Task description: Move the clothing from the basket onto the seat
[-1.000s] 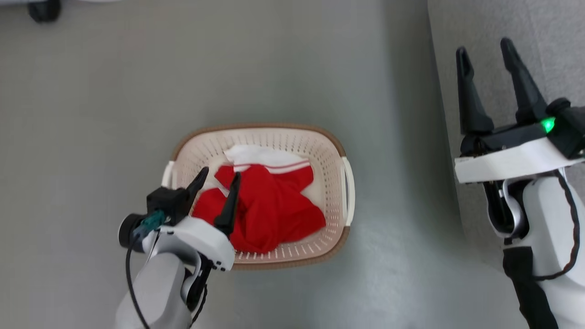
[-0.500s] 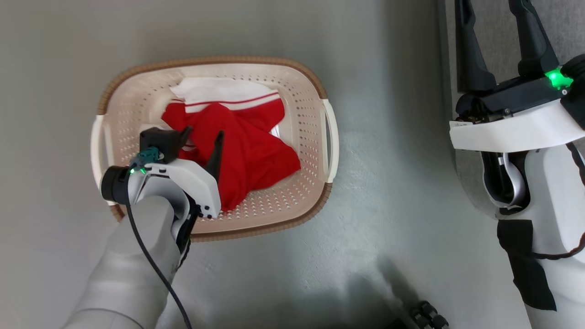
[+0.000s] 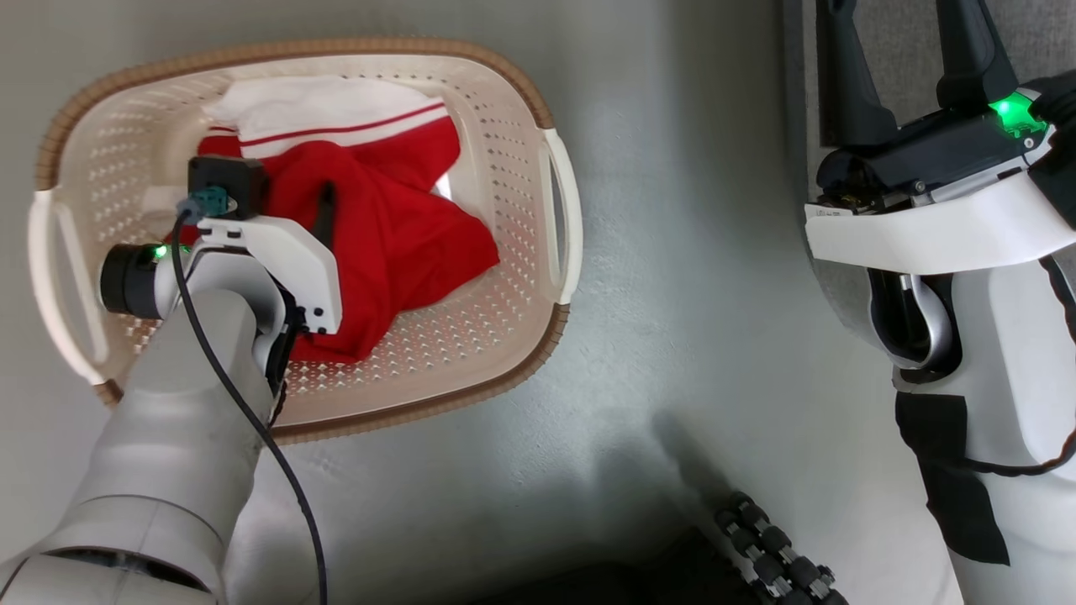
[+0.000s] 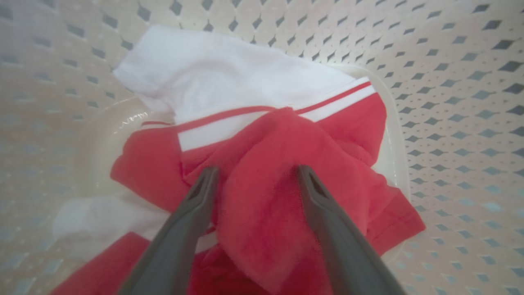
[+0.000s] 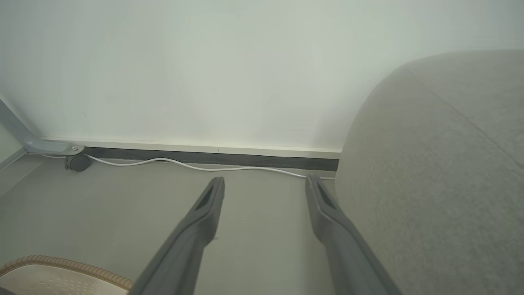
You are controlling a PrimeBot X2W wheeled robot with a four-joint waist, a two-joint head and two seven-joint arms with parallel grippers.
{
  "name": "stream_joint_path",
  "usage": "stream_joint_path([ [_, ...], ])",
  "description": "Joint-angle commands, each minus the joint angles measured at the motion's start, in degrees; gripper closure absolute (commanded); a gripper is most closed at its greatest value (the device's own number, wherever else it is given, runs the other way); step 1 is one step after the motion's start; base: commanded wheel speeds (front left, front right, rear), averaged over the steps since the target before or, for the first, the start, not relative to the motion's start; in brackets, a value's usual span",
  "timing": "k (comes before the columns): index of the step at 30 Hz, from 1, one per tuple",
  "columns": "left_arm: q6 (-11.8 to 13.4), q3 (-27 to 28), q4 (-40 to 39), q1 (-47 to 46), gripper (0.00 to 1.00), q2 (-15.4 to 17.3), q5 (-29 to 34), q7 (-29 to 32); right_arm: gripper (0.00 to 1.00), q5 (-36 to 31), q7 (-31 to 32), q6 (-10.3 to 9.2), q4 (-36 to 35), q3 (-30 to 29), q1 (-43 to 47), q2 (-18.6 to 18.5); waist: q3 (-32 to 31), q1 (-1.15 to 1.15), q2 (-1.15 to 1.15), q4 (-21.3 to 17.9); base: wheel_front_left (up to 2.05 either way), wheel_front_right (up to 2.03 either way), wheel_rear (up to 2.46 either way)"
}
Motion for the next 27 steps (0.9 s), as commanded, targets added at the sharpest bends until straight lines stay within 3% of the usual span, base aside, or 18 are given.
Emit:
stream_joint_path([
  [1, 0.8, 0.6, 0.0, 0.6, 0.00, 1.2, 0.3, 0.2, 0.00, 0.6, -0.3, 0.17, -1.7, 0.6, 1.3, 0.5, 0.8, 0.00, 0.00, -0.8, 0.00, 0.00, 0.00],
  [11, 0.4, -0.5, 0.6, -0.3, 0.01, 1.7, 0.1, 3.4, 0.00, 0.9, -0.3, 0.17, -1.9, -0.6, 2.9, 0.9, 1.7, 0.00, 0.00, -1.6, 0.00, 0.00, 0.00],
  [12, 0.3, -0.4, 0.6, -0.3, 0.82, 1.7, -0.1, 2.9, 0.00, 0.9, -0.3, 0.17, -1.8, -0.7, 2.9, 1.0, 1.8, 0.00, 0.00, -1.6, 0.00, 0.00, 0.00],
  [13, 0.3, -0.5, 0.6, -0.3, 1.00, 1.8, -0.1, 2.5, 0.00, 1.0, -0.3, 0.17, -1.8, -0.7, 2.9, 1.0, 1.7, 0.00, 0.00, -1.7, 0.00, 0.00, 0.00],
  [27, -1.9, -2.0, 0.7, 1.0, 1.00, 1.9, -0.5, -1.0, 0.00, 1.2, -0.3, 0.17, -0.4, -1.9, 1.6, 1.1, -3.2, 0.00, 0.00, -1.3, 0.00, 0.00, 0.00],
])
